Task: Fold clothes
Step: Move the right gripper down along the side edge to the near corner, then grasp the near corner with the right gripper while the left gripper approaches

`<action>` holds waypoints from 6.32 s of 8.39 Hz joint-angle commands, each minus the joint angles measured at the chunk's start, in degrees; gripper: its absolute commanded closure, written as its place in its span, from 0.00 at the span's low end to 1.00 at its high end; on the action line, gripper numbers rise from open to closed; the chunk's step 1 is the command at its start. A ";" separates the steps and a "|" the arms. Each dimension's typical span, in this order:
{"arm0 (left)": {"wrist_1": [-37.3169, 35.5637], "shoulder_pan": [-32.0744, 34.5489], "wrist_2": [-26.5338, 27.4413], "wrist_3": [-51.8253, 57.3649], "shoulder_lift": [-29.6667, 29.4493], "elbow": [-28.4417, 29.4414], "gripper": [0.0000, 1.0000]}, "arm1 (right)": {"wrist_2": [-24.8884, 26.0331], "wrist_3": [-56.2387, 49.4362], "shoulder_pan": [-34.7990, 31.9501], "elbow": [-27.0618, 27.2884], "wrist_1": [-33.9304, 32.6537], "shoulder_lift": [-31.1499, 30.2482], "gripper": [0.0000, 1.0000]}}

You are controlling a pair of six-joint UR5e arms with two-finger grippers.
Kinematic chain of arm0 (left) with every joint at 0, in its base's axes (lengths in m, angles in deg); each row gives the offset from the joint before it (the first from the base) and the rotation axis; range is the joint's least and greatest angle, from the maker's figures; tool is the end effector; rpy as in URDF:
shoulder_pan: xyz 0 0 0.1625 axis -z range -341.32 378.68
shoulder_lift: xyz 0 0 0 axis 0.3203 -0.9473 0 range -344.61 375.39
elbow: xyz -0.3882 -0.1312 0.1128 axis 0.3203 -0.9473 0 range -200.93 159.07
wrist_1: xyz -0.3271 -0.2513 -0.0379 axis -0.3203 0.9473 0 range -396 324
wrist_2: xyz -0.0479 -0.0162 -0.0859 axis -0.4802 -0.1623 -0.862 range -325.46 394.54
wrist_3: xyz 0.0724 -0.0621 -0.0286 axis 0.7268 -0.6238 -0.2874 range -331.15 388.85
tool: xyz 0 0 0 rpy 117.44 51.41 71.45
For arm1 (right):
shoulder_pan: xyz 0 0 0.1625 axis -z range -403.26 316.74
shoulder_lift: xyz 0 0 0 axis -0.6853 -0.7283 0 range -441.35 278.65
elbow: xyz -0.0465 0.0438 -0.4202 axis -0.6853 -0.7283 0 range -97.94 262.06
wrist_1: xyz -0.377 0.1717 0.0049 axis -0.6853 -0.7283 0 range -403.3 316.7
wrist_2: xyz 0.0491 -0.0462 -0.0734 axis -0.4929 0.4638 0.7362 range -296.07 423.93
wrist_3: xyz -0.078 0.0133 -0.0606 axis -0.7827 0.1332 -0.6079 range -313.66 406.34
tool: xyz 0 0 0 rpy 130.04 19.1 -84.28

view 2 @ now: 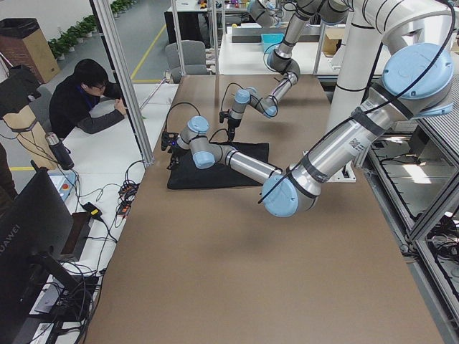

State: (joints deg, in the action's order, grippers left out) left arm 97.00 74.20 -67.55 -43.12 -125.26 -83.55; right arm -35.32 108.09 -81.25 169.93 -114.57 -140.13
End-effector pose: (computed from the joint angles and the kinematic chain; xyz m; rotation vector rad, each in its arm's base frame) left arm 0.3706 -0.7380 0.2250 0.5451 1.0444 -0.4559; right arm -0.4819 -0.5251 0.3275 0.3277 -0.7807 0.0924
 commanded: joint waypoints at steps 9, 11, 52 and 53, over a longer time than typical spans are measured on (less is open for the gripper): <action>-0.38 0.46 0.31 0.08 -0.60 0.39 0.05 | -3.57 25.57 6.86 7.93 21.49 -5.19 0.06; -0.38 0.55 0.31 0.25 -0.51 0.39 0.05 | -2.18 26.40 8.54 7.50 21.87 -6.95 0.06; 3.05 -38.47 23.25 -33.67 38.07 -40.66 0.05 | 5.04 35.80 13.38 10.39 19.32 -6.26 1.00; 1.22 -38.56 23.16 -33.67 38.60 -41.17 0.05 | 5.74 35.80 13.38 10.48 19.32 -6.35 1.00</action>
State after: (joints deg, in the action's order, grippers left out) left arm 99.44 36.57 -44.92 -76.25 -87.60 -124.99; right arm -30.33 143.90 -67.87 180.39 -95.12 -146.28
